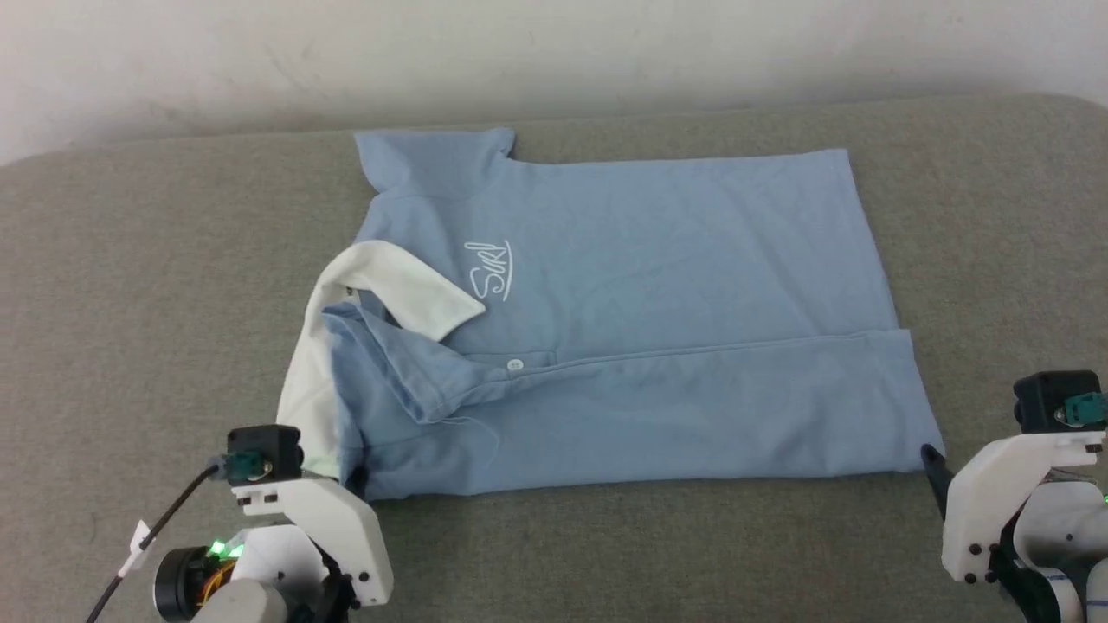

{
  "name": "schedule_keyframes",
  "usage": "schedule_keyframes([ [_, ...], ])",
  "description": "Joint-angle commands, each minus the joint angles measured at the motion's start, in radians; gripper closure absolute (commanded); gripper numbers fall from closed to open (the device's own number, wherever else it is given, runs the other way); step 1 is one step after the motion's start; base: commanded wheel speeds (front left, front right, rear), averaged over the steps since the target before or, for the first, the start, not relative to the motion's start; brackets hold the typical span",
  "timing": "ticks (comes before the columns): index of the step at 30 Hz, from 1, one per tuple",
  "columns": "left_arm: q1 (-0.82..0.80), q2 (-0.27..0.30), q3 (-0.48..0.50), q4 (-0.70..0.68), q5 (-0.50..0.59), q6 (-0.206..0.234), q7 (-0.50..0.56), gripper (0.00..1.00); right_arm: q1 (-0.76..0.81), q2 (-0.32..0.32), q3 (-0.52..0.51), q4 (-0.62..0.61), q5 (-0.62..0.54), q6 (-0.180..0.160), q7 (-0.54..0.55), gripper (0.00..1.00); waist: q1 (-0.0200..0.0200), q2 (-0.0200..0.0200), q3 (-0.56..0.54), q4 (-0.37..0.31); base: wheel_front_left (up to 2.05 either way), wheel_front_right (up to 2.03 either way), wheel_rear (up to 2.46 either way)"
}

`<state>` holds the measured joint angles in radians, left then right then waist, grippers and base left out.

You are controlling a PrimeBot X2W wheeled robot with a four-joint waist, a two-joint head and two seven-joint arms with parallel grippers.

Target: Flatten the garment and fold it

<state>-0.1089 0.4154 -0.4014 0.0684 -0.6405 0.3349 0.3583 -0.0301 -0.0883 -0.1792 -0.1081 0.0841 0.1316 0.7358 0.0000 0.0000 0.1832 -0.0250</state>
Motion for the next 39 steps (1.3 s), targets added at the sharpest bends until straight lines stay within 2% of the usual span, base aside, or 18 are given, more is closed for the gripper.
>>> schedule_keyframes([
  [1,0.017,-0.005,-0.012,-0.008,0.008,-0.005,-0.009,1.00,-0.006,-0.003,-0.003,0.018,-0.007,-0.001,-0.001,0.00,0.0000,0.0000,-0.021,0.031,0.00,0.00,0.00],
  [14,0.002,0.024,-0.014,-0.157,0.056,0.015,-0.039,1.00,-0.111,0.012,-0.041,0.255,-0.012,-0.001,-0.025,0.00,0.0000,0.0000,0.043,0.072,0.00,0.00,0.00],
  [16,-0.002,0.027,-0.018,-0.160,0.060,0.006,-0.049,1.00,-0.113,0.014,-0.032,0.284,0.002,-0.001,-0.020,0.72,0.0000,0.0000,0.047,0.072,0.00,0.00,0.00],
  [17,-0.002,0.028,-0.020,-0.157,0.059,0.003,-0.050,1.00,-0.116,0.015,-0.029,0.293,0.009,-0.001,-0.022,1.00,0.0000,0.0000,0.047,0.072,0.00,0.00,0.00],
  [23,0.009,0.036,-0.021,-0.139,0.053,-0.004,-0.053,1.00,-0.127,0.003,-0.034,0.312,0.032,-0.001,-0.063,1.00,0.0000,0.0000,0.008,0.056,0.00,0.00,0.00],
  [28,0.043,0.063,-0.014,-0.144,0.045,0.000,-0.041,1.00,-0.111,-0.013,-0.032,0.263,0.075,-0.001,-0.060,1.00,0.0000,0.0000,-0.057,0.041,0.00,0.00,0.00],
  [33,0.097,0.095,-0.010,-0.178,0.033,0.010,-0.011,1.00,-0.056,-0.035,-0.043,0.181,0.114,-0.001,-0.006,1.00,0.0000,0.0000,-0.122,0.037,0.00,0.00,0.00],
  [39,0.201,0.141,-0.008,-0.244,0.012,0.043,0.050,1.00,0.062,-0.050,-0.059,0.046,0.145,-0.001,0.088,1.00,0.0000,0.0000,-0.183,0.042,0.00,0.00,0.00],
])
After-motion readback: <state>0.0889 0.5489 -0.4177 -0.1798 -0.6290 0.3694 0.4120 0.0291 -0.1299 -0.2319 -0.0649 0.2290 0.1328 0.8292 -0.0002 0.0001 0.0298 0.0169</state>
